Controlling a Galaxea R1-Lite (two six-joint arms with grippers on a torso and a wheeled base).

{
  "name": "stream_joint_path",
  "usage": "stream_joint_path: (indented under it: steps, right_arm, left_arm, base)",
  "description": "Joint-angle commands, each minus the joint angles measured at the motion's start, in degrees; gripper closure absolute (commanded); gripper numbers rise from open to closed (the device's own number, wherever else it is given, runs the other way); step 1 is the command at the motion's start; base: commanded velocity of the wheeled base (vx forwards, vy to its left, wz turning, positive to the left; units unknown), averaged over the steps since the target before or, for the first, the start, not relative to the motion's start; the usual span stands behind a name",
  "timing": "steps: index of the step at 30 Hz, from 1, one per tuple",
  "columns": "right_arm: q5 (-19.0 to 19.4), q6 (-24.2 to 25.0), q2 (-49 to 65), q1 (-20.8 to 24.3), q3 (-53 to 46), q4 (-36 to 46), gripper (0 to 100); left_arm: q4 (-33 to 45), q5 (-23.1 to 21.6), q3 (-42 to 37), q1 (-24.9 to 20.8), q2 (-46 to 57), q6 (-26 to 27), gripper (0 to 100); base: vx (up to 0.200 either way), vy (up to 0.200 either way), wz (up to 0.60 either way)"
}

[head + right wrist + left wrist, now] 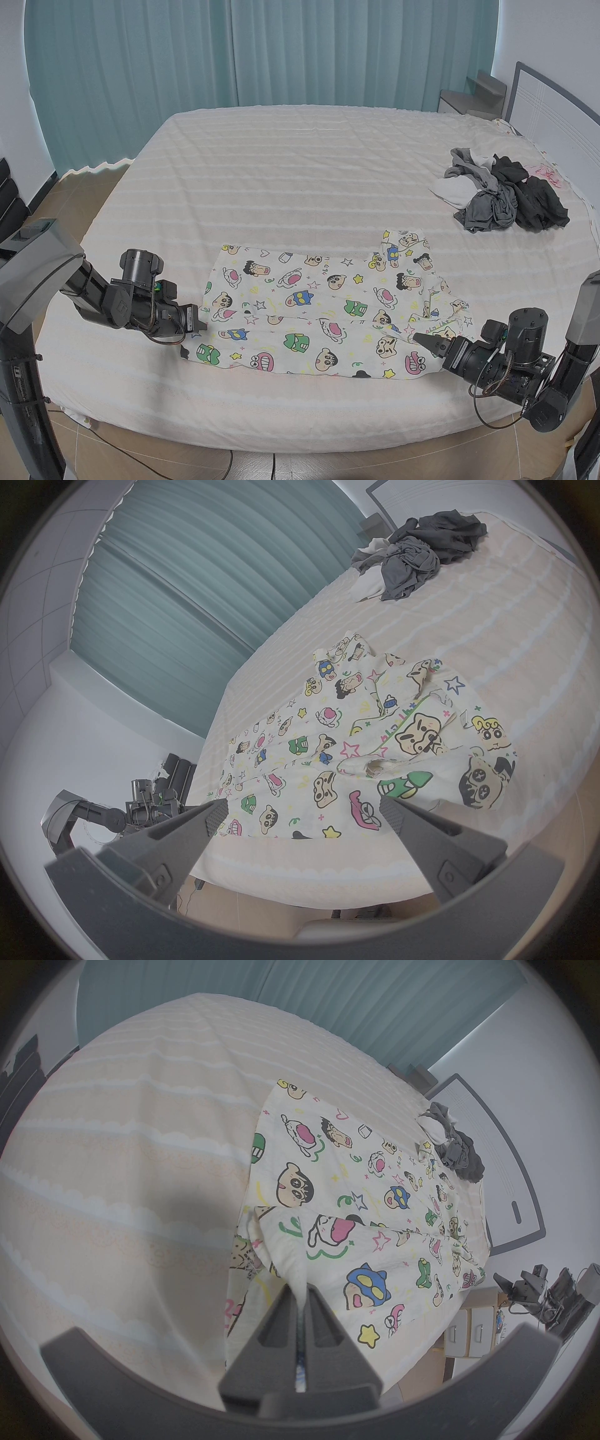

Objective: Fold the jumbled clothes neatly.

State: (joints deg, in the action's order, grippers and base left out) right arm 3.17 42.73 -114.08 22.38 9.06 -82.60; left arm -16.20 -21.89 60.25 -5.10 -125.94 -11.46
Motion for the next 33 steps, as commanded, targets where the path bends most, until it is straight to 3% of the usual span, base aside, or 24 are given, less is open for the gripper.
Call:
stream_joint_path:
  steps: [1, 2, 3, 7, 11, 15, 16, 18, 23, 24, 26, 33]
  right_arm:
    - [0.0, 0.1, -0.1, 0.0, 0.1, 0.0, 0]
    - [0.0, 0.1, -0.1, 0.0, 0.3, 0.0, 0]
    - [0.0, 0.2, -0.2, 0.0, 0.3, 0.0, 0]
    - [-0.5, 0.4, -1.5, -0.2, 1.2, -0.2, 0]
    - [-4.9, 3.1, -6.3, -0.2, 4.2, -0.4, 0]
    - [-6.9, 6.3, -10.4, -0.9, 6.8, -1.7, 0]
    - [-6.9, 6.3, -10.4, -0.9, 6.8, -1.7, 0]
    - [-6.9, 6.9, -12.2, -1.1, 6.9, -2.8, 0]
    - [-6.9, 7.1, -13.4, -1.2, 6.9, -2.9, 0]
    - [-6.9, 7.2, -14.5, -1.2, 7.0, -2.9, 0]
    - [-6.9, 7.5, -15.8, -1.5, 7.7, -3.0, 0]
    - [-6.4, 12.2, -17.1, -4.3, 9.8, -2.4, 0]
  left_arm:
    - [-0.1, -0.1, -0.3, 0.0, -0.1, 0.0, 100]
    - [-0.1, -0.1, -0.3, 0.0, -0.1, -0.1, 100]
    - [-0.1, -0.1, -0.3, 0.0, -0.1, -0.2, 0]
    - [-0.1, -0.1, -0.5, 0.0, 0.0, -0.4, 0]
    - [-0.8, 0.0, -2.6, 0.2, 2.4, -2.8, 0]
    - [-1.0, 0.4, -4.1, 0.2, 7.0, -12.4, 0]
    - [-1.0, 0.4, -4.1, 0.2, 7.0, -12.4, 0]
    - [-1.2, 1.9, -6.6, 0.2, 11.0, -20.9, 0]
    - [-2.3, 1.9, -10.9, 0.5, 15.2, -27.3, 0]
    - [-4.8, 1.8, -14.3, 0.6, 17.5, -31.6, 0]
    - [-8.7, 1.7, -18.1, 0.5, 19.3, -34.7, 0]
    - [-24.1, 1.8, -29.7, 0.3, 19.4, -36.5, 0]
  base:
    - [0.000, 0.000, 0.00]
    - [0.000, 0.000, 0.00]
    - [0.000, 0.000, 0.00]
    - [0.000, 0.000, 0.00]
    - [0.000, 0.000, 0.00]
    - [0.000, 0.000, 0.00]
    - [0.000, 0.000, 0.00]
    - [0.000, 0.000, 0.00]
    - [0.000, 0.000, 0.00]
    - [0.000, 0.000, 0.00]
    - [0.000, 0.000, 0.00]
    - [0.000, 0.000, 0.00]
